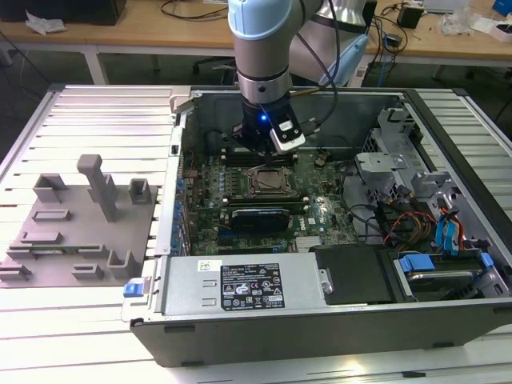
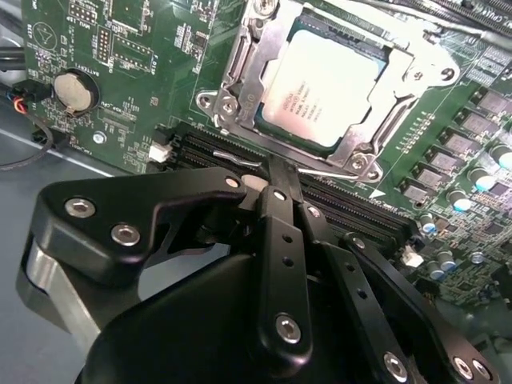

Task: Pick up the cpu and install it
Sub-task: 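Install the first cpu locking lever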

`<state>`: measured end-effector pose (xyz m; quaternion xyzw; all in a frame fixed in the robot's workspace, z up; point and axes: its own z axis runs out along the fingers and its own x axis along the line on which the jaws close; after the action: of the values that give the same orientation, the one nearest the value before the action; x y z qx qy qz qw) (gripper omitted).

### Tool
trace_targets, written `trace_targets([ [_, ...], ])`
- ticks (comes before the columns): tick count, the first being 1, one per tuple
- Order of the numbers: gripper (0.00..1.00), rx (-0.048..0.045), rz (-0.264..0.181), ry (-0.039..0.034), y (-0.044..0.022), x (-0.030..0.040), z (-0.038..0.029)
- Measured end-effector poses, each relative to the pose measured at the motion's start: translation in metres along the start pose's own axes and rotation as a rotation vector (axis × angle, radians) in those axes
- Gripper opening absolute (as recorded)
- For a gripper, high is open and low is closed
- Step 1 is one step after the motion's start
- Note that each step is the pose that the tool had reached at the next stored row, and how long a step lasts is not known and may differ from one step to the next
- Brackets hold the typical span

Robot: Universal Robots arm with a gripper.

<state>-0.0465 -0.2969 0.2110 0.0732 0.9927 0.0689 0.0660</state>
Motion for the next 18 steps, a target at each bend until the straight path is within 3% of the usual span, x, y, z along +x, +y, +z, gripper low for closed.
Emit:
trace_targets([
  [3, 0.11, 0.0021, 0.016, -0.0027, -0.0003, 0.0003, 0.0018],
  [6, 0.11, 0.0074, 0.063, -0.0136, -0.0009, 0.0008, 0.0062],
  [13, 0.11, 0.0153, 0.125, -0.0237, -0.0016, 0.0, 0.012],
  [18, 0.11, 0.0153, 0.131, -0.0252, -0.0012, -0.0005, 0.0104],
])
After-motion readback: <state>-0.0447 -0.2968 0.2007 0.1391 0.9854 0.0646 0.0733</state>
